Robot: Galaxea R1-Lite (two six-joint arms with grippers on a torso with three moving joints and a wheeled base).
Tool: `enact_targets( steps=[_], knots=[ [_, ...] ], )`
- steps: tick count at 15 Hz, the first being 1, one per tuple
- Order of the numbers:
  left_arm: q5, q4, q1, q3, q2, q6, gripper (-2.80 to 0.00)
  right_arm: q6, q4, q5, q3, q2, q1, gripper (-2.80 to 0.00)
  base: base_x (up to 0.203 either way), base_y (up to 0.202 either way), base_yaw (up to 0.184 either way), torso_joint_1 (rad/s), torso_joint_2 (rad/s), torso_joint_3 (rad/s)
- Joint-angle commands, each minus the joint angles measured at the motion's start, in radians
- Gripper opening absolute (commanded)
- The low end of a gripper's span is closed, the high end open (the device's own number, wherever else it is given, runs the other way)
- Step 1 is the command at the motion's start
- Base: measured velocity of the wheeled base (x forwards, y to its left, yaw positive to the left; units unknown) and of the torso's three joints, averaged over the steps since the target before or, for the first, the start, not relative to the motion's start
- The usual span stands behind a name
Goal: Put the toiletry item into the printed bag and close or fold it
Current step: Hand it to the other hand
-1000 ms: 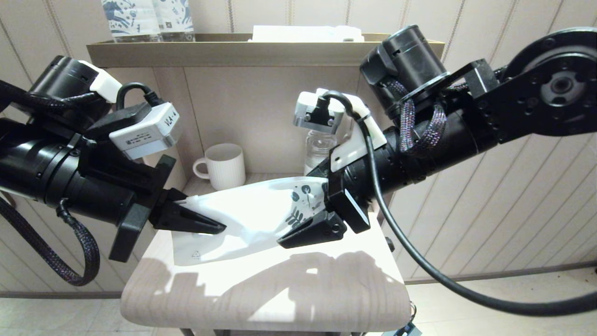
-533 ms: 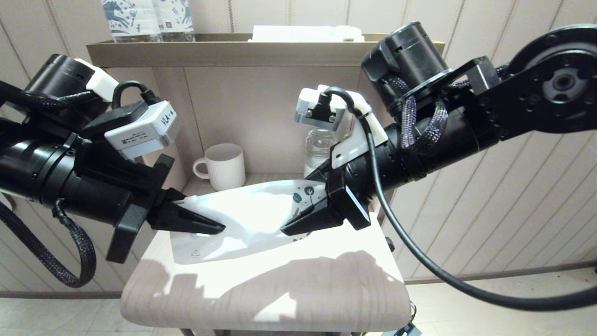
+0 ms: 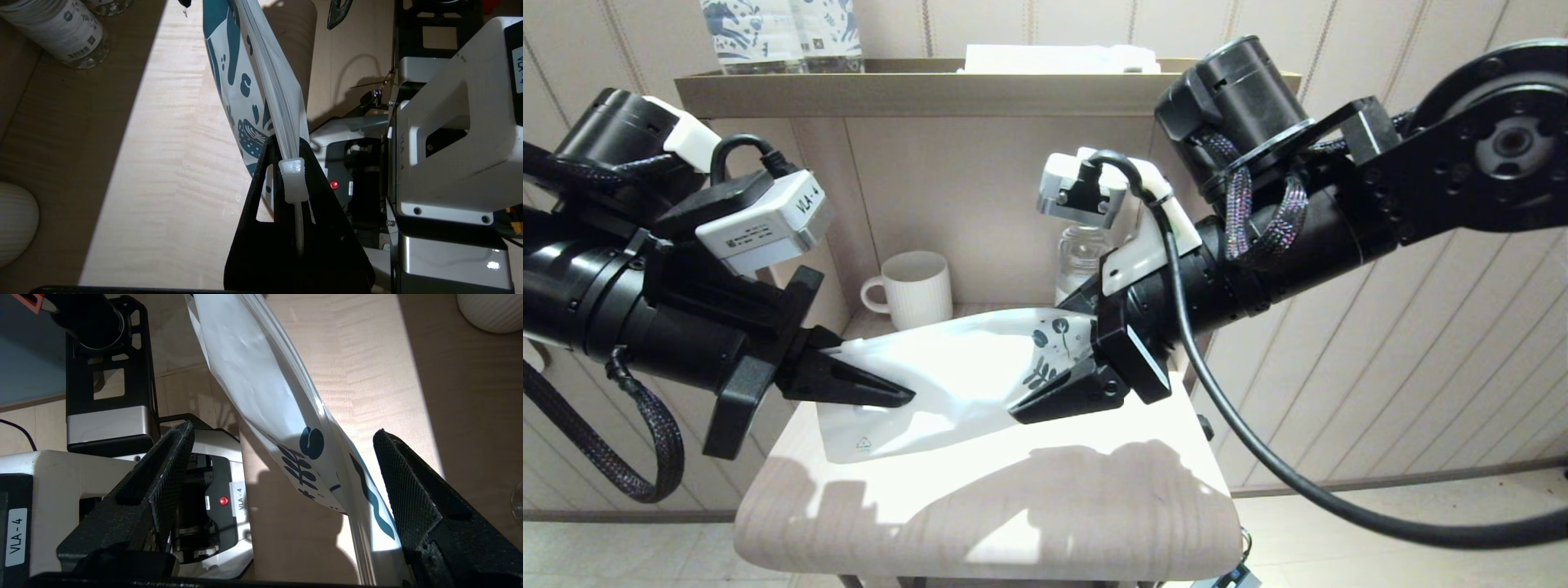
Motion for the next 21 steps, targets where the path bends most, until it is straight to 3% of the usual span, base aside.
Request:
enact_targets(
  steps=[1, 4, 5, 21],
  knots=[
    [-0.004, 0.004, 0.000, 0.001, 0.000, 0.005, -2.80, -0.002, -0.003, 0.003, 0.002, 0.001, 0.000, 0.00, 0.000, 0.000, 0.000, 0.000, 0.00, 0.000],
    [-0.004, 0.004, 0.000, -0.003, 0.005, 0.005, -2.80, 0.005, 0.000, 0.003, -0.017, 0.008, -0.008, 0.00, 0.000, 0.000, 0.000, 0.000, 0.00, 0.000],
    [-0.004, 0.004, 0.000, -0.003, 0.005, 0.006, -2.80, 0.004, 0.005, 0.002, -0.012, 0.008, -0.010, -2.80, 0.000, 0.000, 0.000, 0.000, 0.00, 0.000],
    [-0.029, -0.015, 0.000, 0.017, 0.006, -0.006, -2.80, 0.004, 0.002, 0.003, -0.023, 0.015, 0.001, -2.80, 0.000, 0.000, 0.000, 0.000, 0.00, 0.000]
  ],
)
